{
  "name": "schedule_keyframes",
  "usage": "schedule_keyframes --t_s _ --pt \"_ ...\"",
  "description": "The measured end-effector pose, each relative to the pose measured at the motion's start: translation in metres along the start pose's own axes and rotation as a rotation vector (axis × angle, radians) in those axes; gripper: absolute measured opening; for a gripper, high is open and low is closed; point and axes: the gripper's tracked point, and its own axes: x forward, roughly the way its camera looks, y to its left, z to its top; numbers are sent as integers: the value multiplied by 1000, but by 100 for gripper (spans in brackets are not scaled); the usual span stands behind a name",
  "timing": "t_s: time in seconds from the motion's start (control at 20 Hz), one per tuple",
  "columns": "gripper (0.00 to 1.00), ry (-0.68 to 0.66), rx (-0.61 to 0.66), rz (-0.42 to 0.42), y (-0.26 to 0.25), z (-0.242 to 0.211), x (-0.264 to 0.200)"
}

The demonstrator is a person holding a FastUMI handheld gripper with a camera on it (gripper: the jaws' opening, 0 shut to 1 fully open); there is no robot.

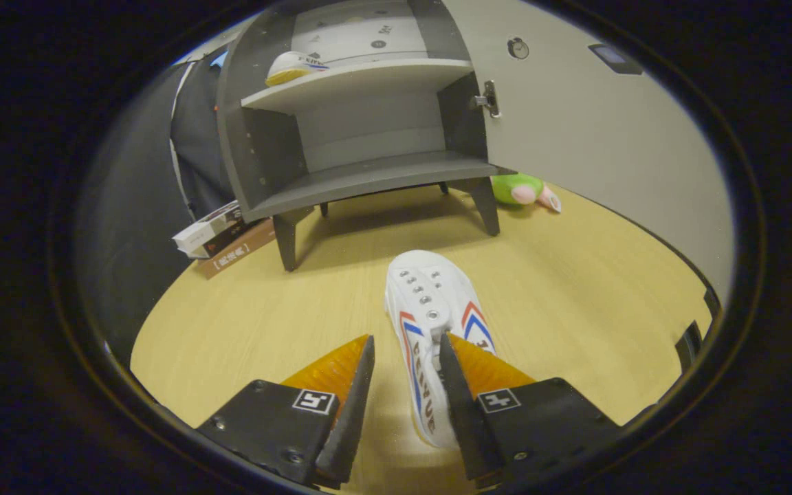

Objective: Open the shoe cabinet door, grab the shoes and put them into the shoe cabinet, then close the shoe cabinet door.

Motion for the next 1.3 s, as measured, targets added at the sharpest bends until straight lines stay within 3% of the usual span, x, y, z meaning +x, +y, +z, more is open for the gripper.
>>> schedule_keyframes --t_s 0.25,0.3,0.4,0.95,1.3 --pt "38 -25 8 26 1 4 24" --pt "24 -17 24 53 5 4 20" --pt "6 -30 27 56 0 4 18" --pt "5 -107 -47 114 10 24 -24" --pt "5 -192 -147 174 35 76 -84"
